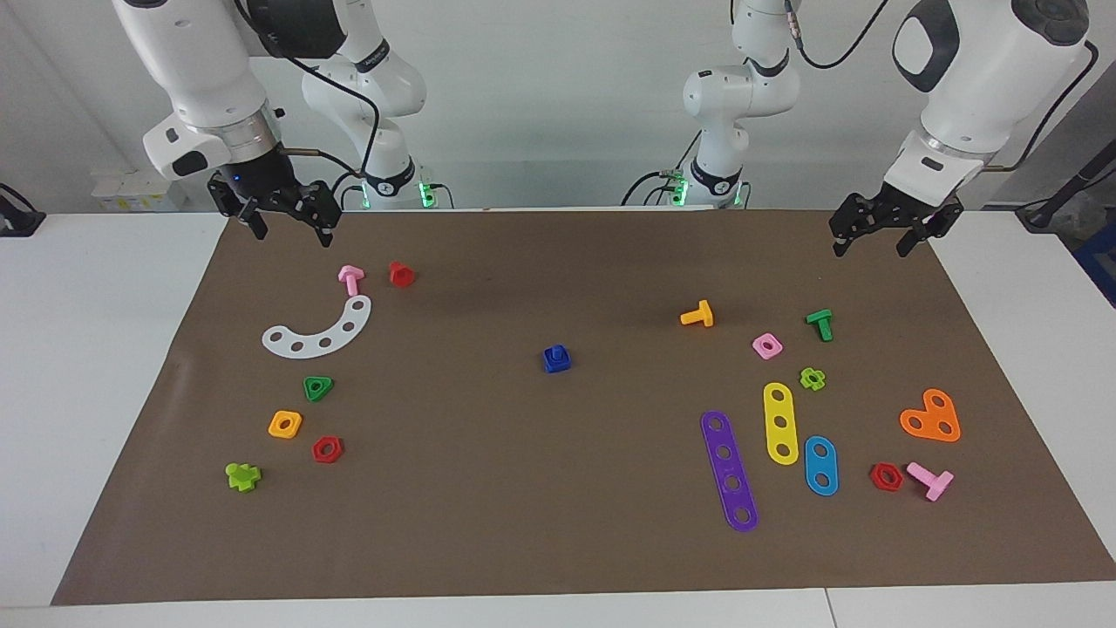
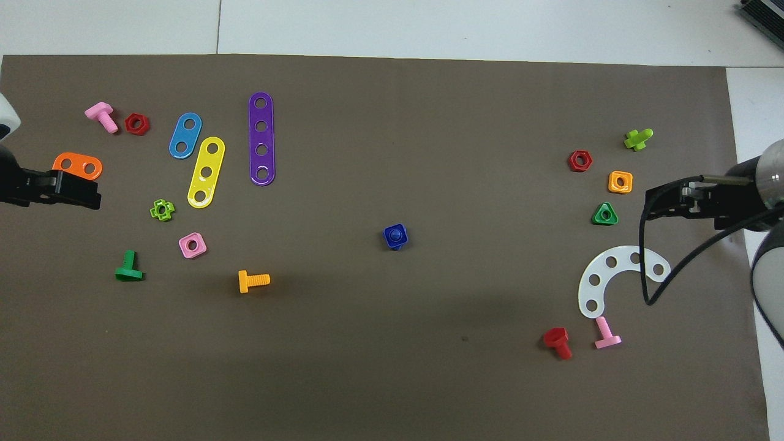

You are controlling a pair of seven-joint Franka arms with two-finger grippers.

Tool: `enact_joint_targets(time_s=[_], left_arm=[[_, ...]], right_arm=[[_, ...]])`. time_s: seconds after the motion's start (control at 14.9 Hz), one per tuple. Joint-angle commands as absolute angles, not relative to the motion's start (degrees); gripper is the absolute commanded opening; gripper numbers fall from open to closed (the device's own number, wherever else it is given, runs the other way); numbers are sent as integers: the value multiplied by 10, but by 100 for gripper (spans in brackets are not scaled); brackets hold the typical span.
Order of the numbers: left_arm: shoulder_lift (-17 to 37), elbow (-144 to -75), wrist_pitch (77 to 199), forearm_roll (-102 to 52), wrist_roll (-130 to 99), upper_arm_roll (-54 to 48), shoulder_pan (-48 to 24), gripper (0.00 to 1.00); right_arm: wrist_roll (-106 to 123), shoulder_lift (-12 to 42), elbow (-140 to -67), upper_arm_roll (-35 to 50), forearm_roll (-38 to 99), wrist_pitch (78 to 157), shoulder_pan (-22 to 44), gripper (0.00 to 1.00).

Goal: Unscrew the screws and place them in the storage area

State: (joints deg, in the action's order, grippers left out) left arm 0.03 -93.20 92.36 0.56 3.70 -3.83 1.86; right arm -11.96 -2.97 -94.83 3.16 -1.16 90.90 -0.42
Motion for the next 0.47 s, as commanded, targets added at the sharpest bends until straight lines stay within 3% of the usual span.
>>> enact_joint_targets(time_s=[0.0,0.4], left_arm=[[-4,-932,926,19,40,-37,16,100],[-9,-940,919,18,42,-40,13,100]], right_arm=[[-107,-34,-943,34,-12,904,-10,100],[-105,-36,-942,37,-25,904,-9,100]])
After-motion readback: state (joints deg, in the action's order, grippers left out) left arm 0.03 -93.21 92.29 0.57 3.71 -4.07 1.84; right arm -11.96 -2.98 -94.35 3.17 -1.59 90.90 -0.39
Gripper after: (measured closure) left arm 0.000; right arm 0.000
